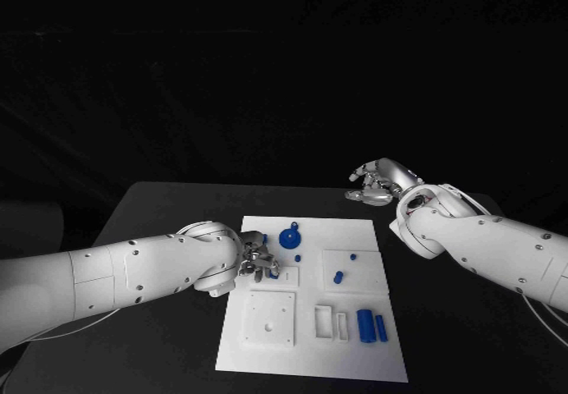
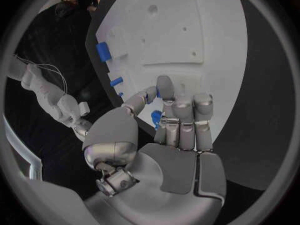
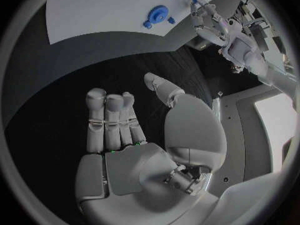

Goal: Assemble the parts on the task board

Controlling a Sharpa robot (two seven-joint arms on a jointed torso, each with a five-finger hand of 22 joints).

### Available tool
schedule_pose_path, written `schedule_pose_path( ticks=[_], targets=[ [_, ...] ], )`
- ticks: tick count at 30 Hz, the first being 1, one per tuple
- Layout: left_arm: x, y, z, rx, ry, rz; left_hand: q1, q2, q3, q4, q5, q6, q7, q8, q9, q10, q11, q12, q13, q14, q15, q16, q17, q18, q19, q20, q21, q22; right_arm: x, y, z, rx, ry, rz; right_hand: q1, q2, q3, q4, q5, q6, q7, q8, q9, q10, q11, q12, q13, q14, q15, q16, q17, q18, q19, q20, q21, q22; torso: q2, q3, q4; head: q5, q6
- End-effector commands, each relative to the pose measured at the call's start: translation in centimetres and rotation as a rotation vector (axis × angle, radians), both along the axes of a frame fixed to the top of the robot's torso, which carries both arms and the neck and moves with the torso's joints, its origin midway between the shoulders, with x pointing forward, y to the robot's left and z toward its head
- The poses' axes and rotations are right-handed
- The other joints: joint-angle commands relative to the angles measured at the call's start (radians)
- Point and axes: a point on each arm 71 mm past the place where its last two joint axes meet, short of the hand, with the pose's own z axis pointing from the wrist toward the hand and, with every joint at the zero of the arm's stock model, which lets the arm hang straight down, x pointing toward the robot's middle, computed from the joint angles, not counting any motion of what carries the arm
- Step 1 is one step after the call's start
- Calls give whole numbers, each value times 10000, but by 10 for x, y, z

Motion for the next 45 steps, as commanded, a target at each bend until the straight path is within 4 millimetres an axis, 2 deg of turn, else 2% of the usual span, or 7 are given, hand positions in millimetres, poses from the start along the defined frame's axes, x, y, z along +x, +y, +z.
schedule_pose_path(
  ticks=[1,11,16,22,45],
  targets=[
    [-1,-1,-2,91,152,-129,105,27,78,-35,41,1096,-841,12,328,-44,-113,57,-8,240,-569,69,10,279,21,-1152,54,216,0,1,0,-66,59,100,63,24,-58,-24,53,-9,73,65,13,26,-22,69,-11,31,-39,12,-15,915,72,1,-54,17,-1,2,0,-3,-9],
    [0,-3,-4,80,229,-140,15,21,36,-20,54,1208,-877,28,384,15,-147,166,33,242,-600,214,46,298,11,-1141,131,206,0,1,0,-64,59,111,68,29,-58,-26,62,-11,73,65,14,23,-21,74,-23,30,-39,13,-20,915,73,0,-58,20,3,-1,-4,2,-31],
    [0,-4,-5,61,278,-174,-87,55,9,8,-127,1301,-910,36,430,40,-176,275,83,238,-629,329,63,316,6,-1134,174,190,0,1,0,-66,62,112,72,32,-57,-27,66,-12,73,66,14,22,-21,77,-27,30,-39,14,-21,915,73,0,-60,21,3,3,-8,7,-43],
    [0,-5,-6,47,298,-221,-192,108,7,28,-167,1398,-940,56,482,65,-201,416,153,238,-655,447,78,330,-1,-1128,206,178,0,1,0,-73,74,117,76,34,-56,-29,74,-13,73,66,14,21,-21,81,-33,30,-39,14,-23,915,74,-1,-62,22,-1,12,-4,4,-49],
    [0,-8,-6,28,302,-338,-432,211,32,61,-254,1605,-1024,177,638,69,-270,884,386,260,-723,804,106,376,8,-1123,300,163,0,2,-1,-85,98,132,98,55,-37,-29,153,-17,74,69,18,13,-21,101,-70,28,-39,18,-37,915,79,-1,-76,30,-2,4,3,-18,-73]
  ],
)
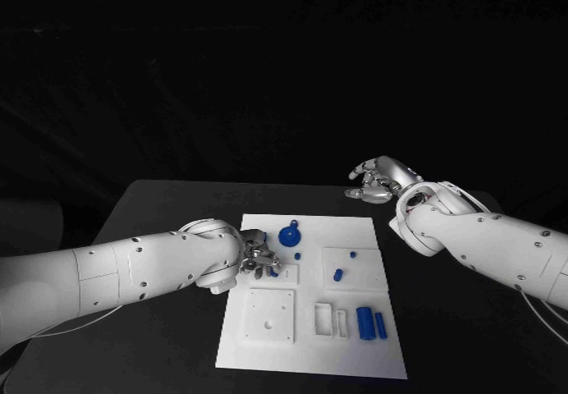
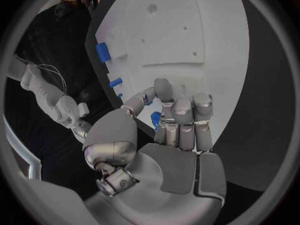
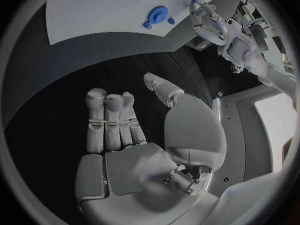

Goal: Assemble the parts on the task board

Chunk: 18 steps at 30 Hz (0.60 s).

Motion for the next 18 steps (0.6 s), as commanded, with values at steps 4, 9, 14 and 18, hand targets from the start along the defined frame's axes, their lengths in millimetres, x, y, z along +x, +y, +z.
schedule_pose_path(
  ticks=[4,9,14,18],
  targets=[
    [-2,-6,-3,67,178,-312,32,115,10,45,-68,1532,-959,31,20,-81,-146,87,24,186,-657,85,9,271,19,-1130,79,156,0,1,0,-69,65,120,59,16,-37,-28,66,-13,64,69,12,12,-21,66,-18,46,-57,18,-10,915,79,-2,-37,16,6,1,3,-6,8],
    [-2,-7,-5,239,186,-393,43,82,30,66,-212,1508,-959,29,38,-127,-150,126,35,169,-664,106,-14,283,24,-1131,90,149,0,1,0,-75,75,125,59,15,-37,-29,72,-14,64,68,12,10,-20,68,-21,45,-56,19,-12,915,79,-1,-39,16,6,4,-9,-4,2],
    [-3,-7,-8,287,271,-436,70,31,44,123,-509,1489,-957,29,62,-169,-150,173,38,142,-664,128,-53,295,20,-1127,98,139,0,1,0,-78,75,121,59,13,-37,-29,78,-16,65,68,12,9,-20,70,-25,45,-56,19,-13,914,79,-1,-40,18,7,5,-12,-29,-12],
    [-3,-7,-8,255,231,-404,107,-114,40,317,-1165,1469,-951,21,86,-216,-140,225,22,101,-656,158,-122,307,0,-1116,104,125,0,0,0,-79,74,117,57,10,-39,-28,82,-18,66,67,12,7,-19,72,-29,44,-55,19,-15,915,79,-1,-42,19,7,9,-8,-52,-20]
  ],
)
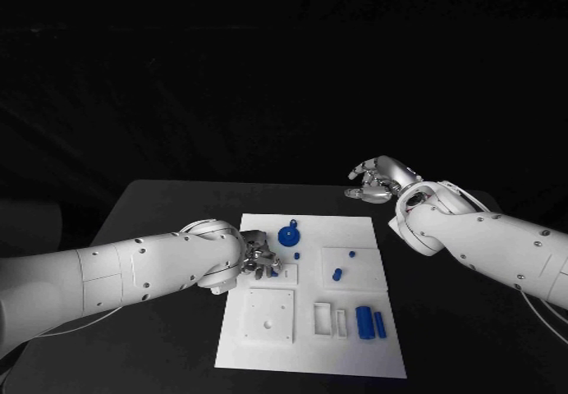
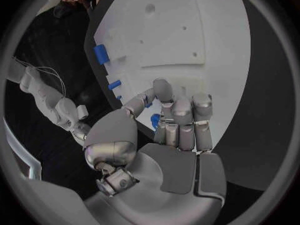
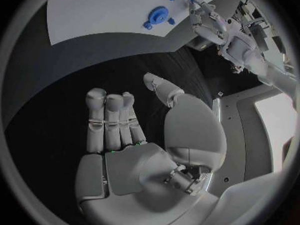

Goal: Assemble the parts on the task board

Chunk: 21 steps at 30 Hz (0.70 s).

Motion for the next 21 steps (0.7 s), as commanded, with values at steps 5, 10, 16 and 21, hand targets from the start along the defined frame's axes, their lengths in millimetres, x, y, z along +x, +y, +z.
schedule_pose_path(
  ticks=[5,10,16,21],
  targets=[
    [-3,-3,-5,81,193,-221,15,-543,-81,515,-1234,1174,-719,-48,22,-271,-115,73,-63,-34,-552,68,-136,198,-40,-1138,57,108,0,1,0,-67,52,102,52,6,-43,-26,68,-12,60,34,14,4,-18,35,-16,18,-30,19,-17,914,78,-1,-44,12,-1,-5,9,-27,-15],
    [-2,0,-5,72,131,-121,-36,-1074,-112,896,-1906,1127,-703,-91,22,-305,-100,44,-142,-76,-537,61,-232,220,-72,-1137,30,88,0,0,0,-65,44,90,44,2,-48,-24,71,-17,62,32,13,0,-17,37,-22,15,-29,19,-20,914,77,1,-48,14,-4,-13,15,-34,-3],
    [-2,3,-5,84,107,-25,-129,-1678,-109,1421,-2776,1105,-700,-122,29,-319,-95,39,-221,-109,-533,82,-327,246,-94,-1138,8,74,0,-1,0,-68,44,79,28,-7,-60,-17,74,-27,65,27,12,-8,-13,40,-34,10,-26,17,-24,914,75,3,-53,16,-9,-23,25,-33,14],
    [-2,6,-5,69,70,43,-170,-2044,-38,1803,-3045,1104,-700,-132,38,-325,-95,47,-257,-124,-534,99,-375,264,-93,-1141,3,67,0,-1,0,-68,37,67,21,-10,-65,-15,75,-33,67,25,11,-11,-12,43,-39,8,-24,17,-26,914,74,3,-55,18,-7,-25,22,-32,24]
  ],
)
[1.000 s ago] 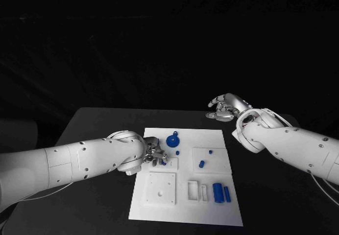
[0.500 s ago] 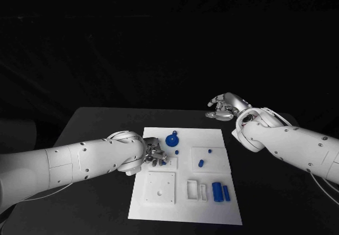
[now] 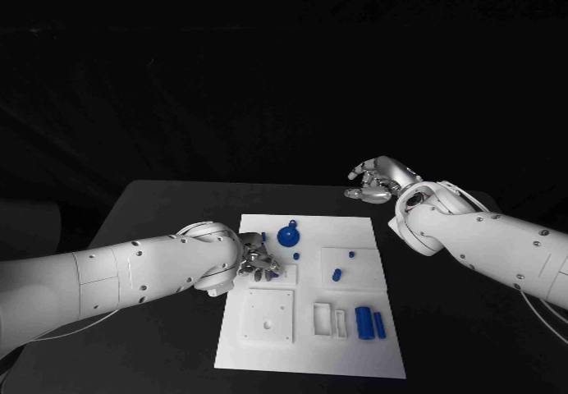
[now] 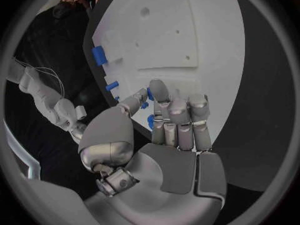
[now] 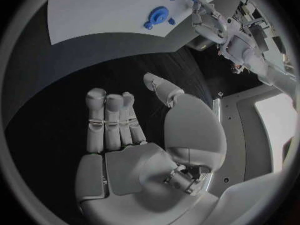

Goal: Assemble the parts on the task board

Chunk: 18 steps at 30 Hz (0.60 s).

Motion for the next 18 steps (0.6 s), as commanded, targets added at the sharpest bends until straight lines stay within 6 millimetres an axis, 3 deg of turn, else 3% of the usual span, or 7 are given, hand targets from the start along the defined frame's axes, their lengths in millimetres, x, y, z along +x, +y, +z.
schedule_pose_path(
  ticks=[1,4,7,10,13,18],
  targets=[
    [-1,0,0,-6,4,-51,-31,-240,42,227,-131,-56,-6,-51,21,49,-3,2,-27,-21,-2,65,-27,-50,-33,-1082,3,68,0,0,0,-56,29,89,19,-11,-66,-14,36,-28,65,24,12,-12,-11,43,-19,9,-26,17,-18,914,59,-12,-56,10,0,-7,1,5,12],
    [-1,1,0,-24,-4,-45,-93,-524,76,550,-203,-65,-3,-54,37,45,0,11,-43,-30,0,82,-51,-41,-30,-1081,2,61,0,0,0,-53,18,75,14,-14,-71,-12,37,-33,67,22,12,-15,-10,45,-23,8,-24,17,-20,914,58,-11,-58,11,3,-11,-3,-2,33],
    [-2,3,0,-81,-25,-14,-161,-665,54,649,-207,-73,2,-56,42,38,5,10,-47,-37,5,84,-55,-44,-34,-1076,0,59,0,0,0,-52,10,67,10,-15,-73,-10,38,-36,67,21,11,-16,-9,46,-25,7,-24,16,-20,914,57,-11,-59,11,1,-16,-2,-3,47],
    [-3,5,1,-147,-29,33,-402,-1182,75,1090,-236,-112,15,-62,72,7,18,2,-56,-80,18,87,-65,-36,-55,-1073,-13,45,0,-1,0,-54,7,53,4,-17,-78,-7,40,-43,69,17,10,-20,-7,48,-31,4,-22,15,-23,914,56,-10,-62,13,-2,-15,5,-8,48],
    [-4,8,4,-329,15,139,-549,-1125,-423,1126,-217,-170,20,-57,134,-39,24,10,-48,-138,26,113,-60,-19,-148,-1069,3,71,0,-1,0,-56,7,45,0,-20,-83,-7,44,-55,72,12,7,-24,-5,50,-37,1,-20,15,-25,914,54,-10,-66,14,-3,-3,8,-4,71],
    [0,9,14,-738,-12,312,-664,-1187,-581,1318,-219,-230,25,-87,150,-102,25,-18,-62,-190,25,99,-78,10,-209,-1076,-23,61,1,-1,0,-60,9,34,-1,-17,-87,-6,49,-79,77,0,3,-29,0,55,-48,-2,-15,14,-30,914,52,-10,-72,16,-13,-3,10,1,102]
  ],
)
